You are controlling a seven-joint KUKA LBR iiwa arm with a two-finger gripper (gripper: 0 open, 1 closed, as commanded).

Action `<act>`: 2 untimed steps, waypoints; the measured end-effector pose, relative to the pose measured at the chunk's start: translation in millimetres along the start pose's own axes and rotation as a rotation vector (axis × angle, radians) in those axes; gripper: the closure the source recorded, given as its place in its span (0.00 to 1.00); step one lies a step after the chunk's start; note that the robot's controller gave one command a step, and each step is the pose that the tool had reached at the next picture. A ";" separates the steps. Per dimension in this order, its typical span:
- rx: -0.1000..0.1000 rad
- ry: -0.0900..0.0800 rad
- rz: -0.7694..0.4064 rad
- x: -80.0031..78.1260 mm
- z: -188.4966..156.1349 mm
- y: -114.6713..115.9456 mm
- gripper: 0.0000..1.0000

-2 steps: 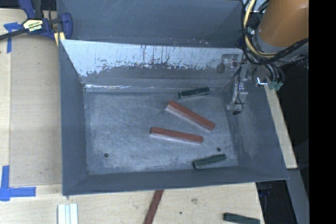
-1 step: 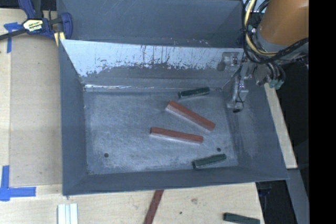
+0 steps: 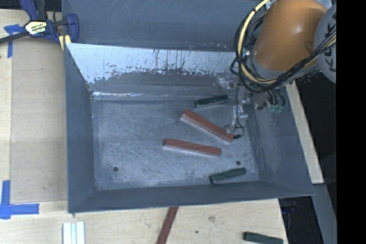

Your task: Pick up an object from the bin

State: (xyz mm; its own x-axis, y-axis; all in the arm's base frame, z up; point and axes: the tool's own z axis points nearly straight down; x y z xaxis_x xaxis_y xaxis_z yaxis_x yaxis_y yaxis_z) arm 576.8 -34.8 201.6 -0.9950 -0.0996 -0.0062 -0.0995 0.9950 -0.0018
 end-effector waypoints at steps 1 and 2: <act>-0.002 0.004 0.013 11.2 42.3 38.3 0.00; -0.002 0.005 0.038 38.3 50.0 58.7 0.00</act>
Offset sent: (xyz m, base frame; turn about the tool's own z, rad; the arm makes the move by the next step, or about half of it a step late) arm -0.0434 0.0546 -0.0506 0.0378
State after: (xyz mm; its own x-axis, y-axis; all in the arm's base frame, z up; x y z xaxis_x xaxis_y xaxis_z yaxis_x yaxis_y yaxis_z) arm 533.2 19.7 151.2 -0.9981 -0.0619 -0.0009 -0.0619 0.9981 0.0005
